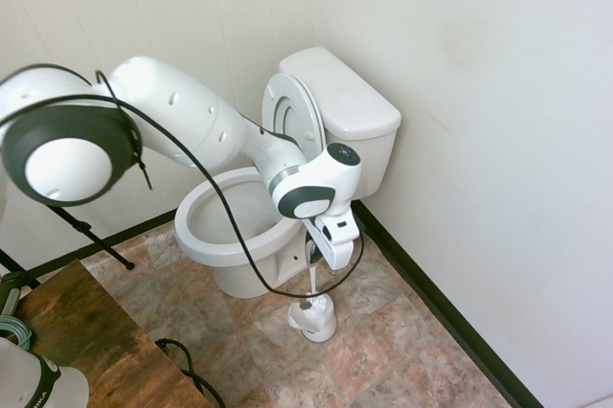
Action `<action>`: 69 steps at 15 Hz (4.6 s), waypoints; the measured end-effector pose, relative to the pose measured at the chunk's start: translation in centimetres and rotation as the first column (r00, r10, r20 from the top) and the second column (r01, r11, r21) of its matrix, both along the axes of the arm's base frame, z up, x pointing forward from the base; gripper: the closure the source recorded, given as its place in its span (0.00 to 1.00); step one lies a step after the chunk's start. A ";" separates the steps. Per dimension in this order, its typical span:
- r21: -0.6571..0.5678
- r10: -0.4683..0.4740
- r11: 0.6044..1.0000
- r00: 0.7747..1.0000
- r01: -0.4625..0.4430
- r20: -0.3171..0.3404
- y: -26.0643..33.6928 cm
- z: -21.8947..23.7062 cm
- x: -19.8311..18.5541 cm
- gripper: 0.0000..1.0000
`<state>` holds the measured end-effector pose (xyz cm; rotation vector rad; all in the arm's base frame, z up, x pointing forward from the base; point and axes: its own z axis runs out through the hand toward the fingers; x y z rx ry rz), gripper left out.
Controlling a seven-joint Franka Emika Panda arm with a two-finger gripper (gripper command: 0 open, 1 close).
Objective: Clean the toilet
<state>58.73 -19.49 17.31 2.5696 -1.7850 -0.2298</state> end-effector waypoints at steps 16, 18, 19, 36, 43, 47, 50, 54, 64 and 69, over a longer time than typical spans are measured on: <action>-0.050 0.246 0.969 0.953 -0.241 0.175 25.6 20.4 -3.7 1.00; -0.044 0.259 0.966 0.948 -0.255 0.185 27.5 18.8 -3.1 1.00; -0.042 0.262 0.965 0.946 -0.258 0.190 28.2 17.7 -2.5 1.00; -0.131 0.187 0.978 0.955 -0.160 0.232 39.9 -0.4 8.9 1.00; -0.137 0.224 0.971 0.950 -0.197 0.217 45.0 -2.2 8.4 1.00; -0.131 0.257 0.963 0.946 -0.235 0.198 47.3 -2.7 6.8 1.00; -0.118 0.288 0.955 0.944 -0.272 0.163 49.0 -3.1 4.1 1.00; -0.101 0.327 0.943 0.938 -0.317 0.117 49.7 -3.8 0.6 1.00; -0.034 0.404 0.914 0.915 -0.404 -0.016 45.6 -4.9 -3.2 1.00; 0.013 0.383 0.924 0.922 -0.383 -0.052 40.0 -4.6 -4.0 1.00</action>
